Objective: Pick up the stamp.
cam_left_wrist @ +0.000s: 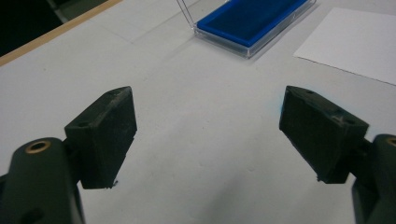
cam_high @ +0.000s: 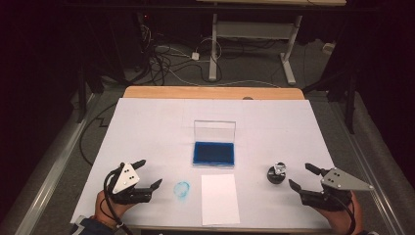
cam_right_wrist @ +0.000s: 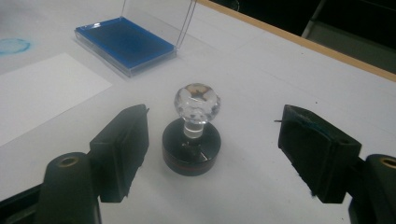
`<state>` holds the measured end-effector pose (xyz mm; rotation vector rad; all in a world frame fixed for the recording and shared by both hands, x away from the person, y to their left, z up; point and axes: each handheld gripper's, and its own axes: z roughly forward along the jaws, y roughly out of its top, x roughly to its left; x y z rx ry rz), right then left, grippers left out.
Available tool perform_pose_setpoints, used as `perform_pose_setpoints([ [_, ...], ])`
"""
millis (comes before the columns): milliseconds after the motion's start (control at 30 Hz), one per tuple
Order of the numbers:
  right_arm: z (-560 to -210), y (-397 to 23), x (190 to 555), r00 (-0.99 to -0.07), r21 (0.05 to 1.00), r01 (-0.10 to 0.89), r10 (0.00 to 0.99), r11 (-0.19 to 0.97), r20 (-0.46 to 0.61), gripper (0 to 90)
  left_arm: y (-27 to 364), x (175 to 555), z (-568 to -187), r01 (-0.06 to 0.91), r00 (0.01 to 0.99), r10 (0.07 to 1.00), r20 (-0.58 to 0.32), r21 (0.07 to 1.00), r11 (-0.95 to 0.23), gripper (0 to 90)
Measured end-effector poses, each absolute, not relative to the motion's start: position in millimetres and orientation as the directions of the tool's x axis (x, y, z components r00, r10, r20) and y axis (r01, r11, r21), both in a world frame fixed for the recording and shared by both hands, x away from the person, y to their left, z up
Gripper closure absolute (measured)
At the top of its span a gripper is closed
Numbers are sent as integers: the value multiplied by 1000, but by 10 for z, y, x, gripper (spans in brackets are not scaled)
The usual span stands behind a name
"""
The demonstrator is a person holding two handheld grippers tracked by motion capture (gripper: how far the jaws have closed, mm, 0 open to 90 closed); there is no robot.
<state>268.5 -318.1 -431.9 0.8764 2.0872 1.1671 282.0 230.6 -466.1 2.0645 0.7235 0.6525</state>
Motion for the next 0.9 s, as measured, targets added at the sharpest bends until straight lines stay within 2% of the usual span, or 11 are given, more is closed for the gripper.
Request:
perform_pose_setpoints([
  [167, -4298, -3193, 2686, -599, 883, 274, 786, 380, -152, 270, 2305, 2828, -4679, 240, 711, 672, 210, 825, -512, 199],
  [233, -4285, -3192, 2693, -598, 887, 281, 790, 367, -137, 271, 2315, 2816, -4691, 255, 716, 673, 185, 829, -498, 208],
  [567, -4264, -3167, 2782, -610, 846, 326, 778, 422, -153, 252, 2308, 2784, -4715, 271, 730, 659, 180, 809, -522, 208],
  [800, -4020, -3142, 2943, -647, 813, 365, 752, 453, -128, 251, 2286, 2795, -4737, 284, 738, 647, 190, 783, -554, 219],
  [900, -3931, -3066, 3018, -661, 769, 402, 739, 497, -131, 253, 2280, 2793, -4740, 280, 746, 640, 183, 786, -551, 228],
])
